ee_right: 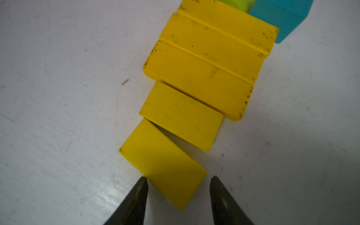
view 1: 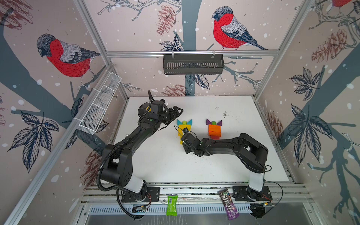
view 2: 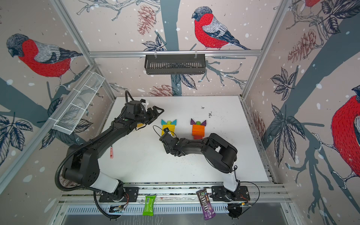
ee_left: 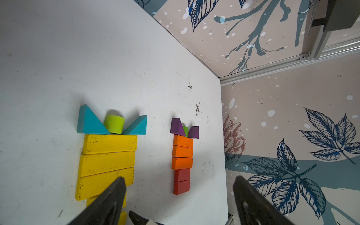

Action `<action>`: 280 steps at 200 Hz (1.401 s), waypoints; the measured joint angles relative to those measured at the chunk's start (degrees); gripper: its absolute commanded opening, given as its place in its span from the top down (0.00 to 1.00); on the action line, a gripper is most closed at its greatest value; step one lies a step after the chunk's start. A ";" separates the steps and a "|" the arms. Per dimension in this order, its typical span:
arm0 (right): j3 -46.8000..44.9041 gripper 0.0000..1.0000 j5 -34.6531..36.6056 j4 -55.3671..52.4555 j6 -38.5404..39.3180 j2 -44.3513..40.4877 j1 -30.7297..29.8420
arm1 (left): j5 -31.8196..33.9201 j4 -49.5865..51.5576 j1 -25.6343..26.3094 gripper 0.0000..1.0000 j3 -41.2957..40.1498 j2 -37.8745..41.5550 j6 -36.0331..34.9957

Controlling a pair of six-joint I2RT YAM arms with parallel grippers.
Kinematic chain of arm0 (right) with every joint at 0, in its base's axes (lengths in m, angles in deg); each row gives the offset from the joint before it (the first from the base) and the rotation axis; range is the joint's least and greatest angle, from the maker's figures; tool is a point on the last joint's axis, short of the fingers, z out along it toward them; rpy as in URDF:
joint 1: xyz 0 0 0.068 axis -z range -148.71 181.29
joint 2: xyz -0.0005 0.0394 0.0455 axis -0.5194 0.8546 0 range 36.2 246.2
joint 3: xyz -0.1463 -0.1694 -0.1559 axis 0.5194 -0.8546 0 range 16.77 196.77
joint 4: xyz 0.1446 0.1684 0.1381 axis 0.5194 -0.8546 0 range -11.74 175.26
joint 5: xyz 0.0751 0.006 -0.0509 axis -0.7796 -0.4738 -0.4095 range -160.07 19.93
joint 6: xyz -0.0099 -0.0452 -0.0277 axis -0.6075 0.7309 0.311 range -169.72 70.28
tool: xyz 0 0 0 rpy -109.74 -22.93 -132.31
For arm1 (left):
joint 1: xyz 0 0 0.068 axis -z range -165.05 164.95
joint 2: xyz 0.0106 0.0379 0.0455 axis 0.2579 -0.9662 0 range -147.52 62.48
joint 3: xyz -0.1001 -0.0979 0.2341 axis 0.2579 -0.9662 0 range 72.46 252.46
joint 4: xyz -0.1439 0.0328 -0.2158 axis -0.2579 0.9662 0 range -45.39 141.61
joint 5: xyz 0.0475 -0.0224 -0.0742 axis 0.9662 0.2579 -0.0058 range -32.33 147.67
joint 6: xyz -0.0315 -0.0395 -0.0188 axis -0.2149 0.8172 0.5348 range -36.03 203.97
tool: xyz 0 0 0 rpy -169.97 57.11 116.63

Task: Assemble a carrot with building blocks
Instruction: Assemble the building block at the center of the board.

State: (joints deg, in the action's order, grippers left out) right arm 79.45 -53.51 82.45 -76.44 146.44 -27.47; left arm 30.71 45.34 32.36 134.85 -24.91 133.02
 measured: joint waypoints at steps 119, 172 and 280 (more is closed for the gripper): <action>-1.55 0.49 -1.18 -4.83 6.01 -3.21 1.11 | 0.00 0.00 0.02 0.13 -0.07 -0.13 0.02; -1.25 0.49 -1.49 -4.81 6.03 -2.23 2.29 | 0.00 0.00 0.02 0.13 -0.11 -0.33 0.02; 0.04 0.49 -1.55 -4.72 6.10 -1.22 2.43 | 0.00 0.00 0.02 0.13 -0.11 -0.42 0.00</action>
State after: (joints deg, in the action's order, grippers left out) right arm 79.49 -55.06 77.73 -70.35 145.21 -25.05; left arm 30.71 45.34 32.38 134.74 -25.33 133.02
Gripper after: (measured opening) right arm 0.507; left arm 0.873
